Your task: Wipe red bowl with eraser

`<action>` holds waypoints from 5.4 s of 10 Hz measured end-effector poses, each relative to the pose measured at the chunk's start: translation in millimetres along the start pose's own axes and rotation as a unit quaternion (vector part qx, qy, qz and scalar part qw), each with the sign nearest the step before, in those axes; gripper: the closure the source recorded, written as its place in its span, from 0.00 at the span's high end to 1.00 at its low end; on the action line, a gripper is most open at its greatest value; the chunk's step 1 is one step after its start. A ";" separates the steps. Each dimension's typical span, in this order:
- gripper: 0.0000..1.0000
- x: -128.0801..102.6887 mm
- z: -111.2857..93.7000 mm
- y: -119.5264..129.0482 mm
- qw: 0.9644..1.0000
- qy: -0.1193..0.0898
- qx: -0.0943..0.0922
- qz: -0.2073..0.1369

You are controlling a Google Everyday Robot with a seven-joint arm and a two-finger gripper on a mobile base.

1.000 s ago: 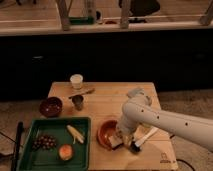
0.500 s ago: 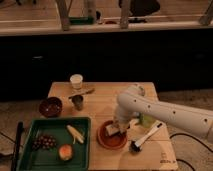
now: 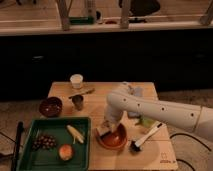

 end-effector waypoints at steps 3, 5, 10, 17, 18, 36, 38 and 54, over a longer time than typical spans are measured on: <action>0.00 -17.7 0.9 37.1 0.999 -0.015 -0.021 -0.019; 0.00 -4.3 -6.8 58.5 1.000 -0.011 -0.028 -0.009; 0.00 56.7 -21.3 46.9 0.998 0.032 -0.025 0.039; 0.00 -7.4 -1.0 -20.3 1.000 0.008 -0.012 -0.021; 0.00 -19.5 2.0 -18.5 0.999 0.003 -0.016 -0.032; 0.00 16.2 -7.5 28.4 1.000 0.007 -0.024 0.001; 0.00 15.6 -7.3 27.8 1.000 0.007 -0.024 0.001; 0.00 16.2 -6.5 28.4 1.000 0.006 -0.023 0.002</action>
